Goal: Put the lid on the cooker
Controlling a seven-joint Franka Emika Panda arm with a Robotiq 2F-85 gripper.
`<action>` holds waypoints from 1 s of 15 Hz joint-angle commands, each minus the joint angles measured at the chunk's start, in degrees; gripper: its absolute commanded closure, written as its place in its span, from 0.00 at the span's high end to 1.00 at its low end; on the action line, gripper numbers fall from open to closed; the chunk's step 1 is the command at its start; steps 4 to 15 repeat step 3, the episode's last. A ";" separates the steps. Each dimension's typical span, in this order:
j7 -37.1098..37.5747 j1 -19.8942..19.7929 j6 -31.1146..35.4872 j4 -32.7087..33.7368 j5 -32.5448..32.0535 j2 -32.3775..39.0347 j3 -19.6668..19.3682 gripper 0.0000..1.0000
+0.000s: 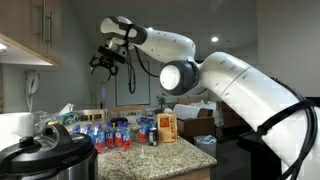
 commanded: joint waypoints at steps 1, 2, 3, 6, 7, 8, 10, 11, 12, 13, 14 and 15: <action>0.00 -0.19 0.57 -1.43 -0.58 -0.83 0.63 1.00; 0.01 -0.18 0.57 -1.43 -0.59 -0.83 0.59 1.00; 0.02 -0.19 0.57 -1.43 -0.60 -0.83 0.54 1.00; 0.02 -0.19 0.57 -1.43 -0.60 -0.83 0.54 1.00; 0.02 -0.19 0.57 -1.43 -0.60 -0.83 0.54 1.00; 0.02 -0.19 0.57 -1.43 -0.60 -0.83 0.54 1.00; 0.02 -0.19 0.57 -1.43 -0.60 -0.83 0.54 1.00; 0.02 -0.19 0.57 -1.43 -0.60 -0.83 0.54 1.00; 0.02 -0.19 0.57 -1.43 -0.60 -0.83 0.54 1.00; 0.02 -0.19 0.57 -1.43 -0.60 -0.83 0.54 1.00; 0.02 -0.19 0.57 -1.43 -0.60 -0.83 0.54 1.00; 0.02 -0.19 0.57 -1.43 -0.60 -0.83 0.54 1.00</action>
